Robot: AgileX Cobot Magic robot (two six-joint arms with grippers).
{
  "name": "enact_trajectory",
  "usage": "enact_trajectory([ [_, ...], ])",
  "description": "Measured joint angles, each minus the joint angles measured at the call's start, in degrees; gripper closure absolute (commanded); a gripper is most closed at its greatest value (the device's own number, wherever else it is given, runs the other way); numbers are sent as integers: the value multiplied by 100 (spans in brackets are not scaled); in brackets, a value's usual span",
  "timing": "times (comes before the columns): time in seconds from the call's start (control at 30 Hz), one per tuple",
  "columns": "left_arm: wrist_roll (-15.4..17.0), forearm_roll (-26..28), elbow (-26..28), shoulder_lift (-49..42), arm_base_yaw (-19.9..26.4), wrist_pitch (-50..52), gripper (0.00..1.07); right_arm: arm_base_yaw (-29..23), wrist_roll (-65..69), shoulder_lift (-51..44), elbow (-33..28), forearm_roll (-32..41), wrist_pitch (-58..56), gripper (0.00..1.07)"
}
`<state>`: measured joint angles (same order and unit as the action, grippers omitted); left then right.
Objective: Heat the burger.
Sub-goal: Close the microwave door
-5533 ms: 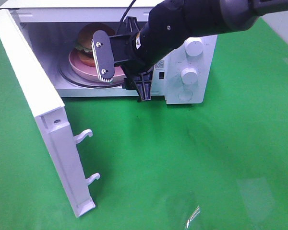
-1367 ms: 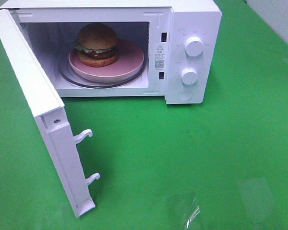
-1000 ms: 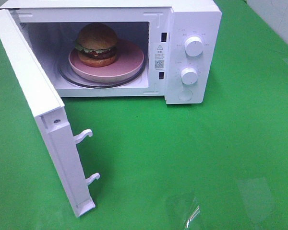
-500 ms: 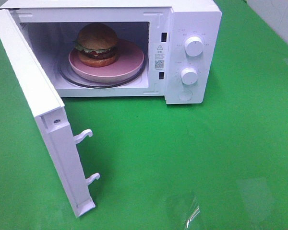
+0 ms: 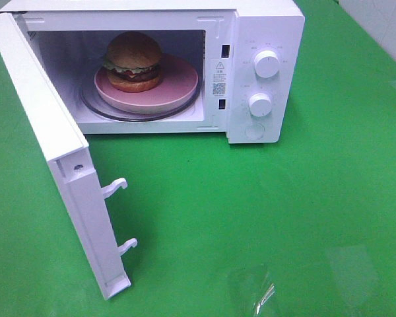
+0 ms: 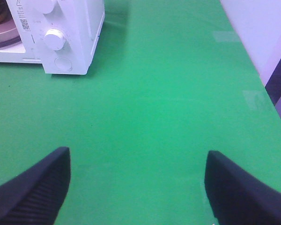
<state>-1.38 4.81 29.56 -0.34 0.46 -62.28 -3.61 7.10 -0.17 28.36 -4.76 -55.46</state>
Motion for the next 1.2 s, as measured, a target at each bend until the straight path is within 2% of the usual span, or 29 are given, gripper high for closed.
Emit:
enact_trajectory([
  [1.03,17,11,40,6,0,57,6,0,0,0,0,0,0,32],
  [1.17,17,17,138,97,0,309,8,0,0,0,0,0,0,32],
  [1.2,17,17,178,195,0,573,14,0,0,0,0,0,0,32],
])
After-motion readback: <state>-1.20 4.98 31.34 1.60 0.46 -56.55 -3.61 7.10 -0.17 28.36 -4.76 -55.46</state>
